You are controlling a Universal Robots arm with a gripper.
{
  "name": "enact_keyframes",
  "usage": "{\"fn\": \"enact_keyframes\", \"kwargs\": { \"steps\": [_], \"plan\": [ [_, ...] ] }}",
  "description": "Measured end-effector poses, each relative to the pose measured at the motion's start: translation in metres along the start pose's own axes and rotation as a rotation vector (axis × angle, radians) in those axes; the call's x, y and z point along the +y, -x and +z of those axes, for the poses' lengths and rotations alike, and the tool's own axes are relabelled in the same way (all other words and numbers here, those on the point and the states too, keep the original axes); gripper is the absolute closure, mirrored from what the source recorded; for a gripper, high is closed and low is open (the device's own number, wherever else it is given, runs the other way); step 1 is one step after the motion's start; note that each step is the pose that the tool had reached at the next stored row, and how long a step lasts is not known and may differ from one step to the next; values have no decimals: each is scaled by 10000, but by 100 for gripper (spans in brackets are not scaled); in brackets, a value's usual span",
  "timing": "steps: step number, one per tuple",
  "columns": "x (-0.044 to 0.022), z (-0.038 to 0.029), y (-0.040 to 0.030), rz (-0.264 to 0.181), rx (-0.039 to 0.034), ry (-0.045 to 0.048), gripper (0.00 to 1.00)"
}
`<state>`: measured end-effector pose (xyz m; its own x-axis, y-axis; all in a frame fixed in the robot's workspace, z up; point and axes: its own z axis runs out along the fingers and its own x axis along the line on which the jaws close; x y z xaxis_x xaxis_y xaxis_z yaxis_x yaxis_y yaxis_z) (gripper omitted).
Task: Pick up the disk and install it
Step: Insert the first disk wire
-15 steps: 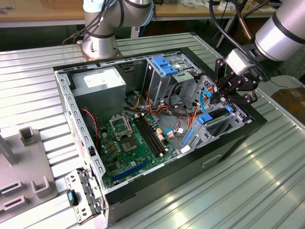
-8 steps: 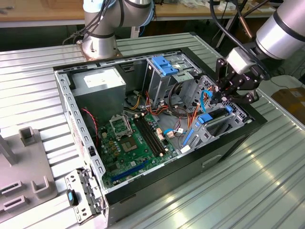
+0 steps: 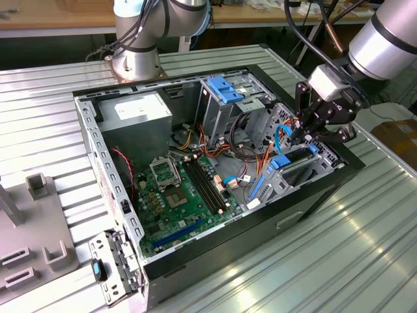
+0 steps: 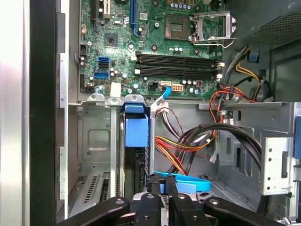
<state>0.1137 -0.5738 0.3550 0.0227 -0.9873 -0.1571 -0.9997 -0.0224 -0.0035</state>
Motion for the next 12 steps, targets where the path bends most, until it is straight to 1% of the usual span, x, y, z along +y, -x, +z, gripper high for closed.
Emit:
{"fn": "enact_keyframes", "kwargs": {
  "steps": [2, 4, 5, 7, 12],
  "plan": [
    [1, -1, 0, 1, 40, 1, 84],
    [0, -1, 0, 1, 48, 1, 84],
    [0, -2, 1, 1, 96, 2, 84],
    [1, -1, 0, 1, 141, 3, 84],
    [26, -4, -20, -1, 148, 3, 84]
  ]
}}
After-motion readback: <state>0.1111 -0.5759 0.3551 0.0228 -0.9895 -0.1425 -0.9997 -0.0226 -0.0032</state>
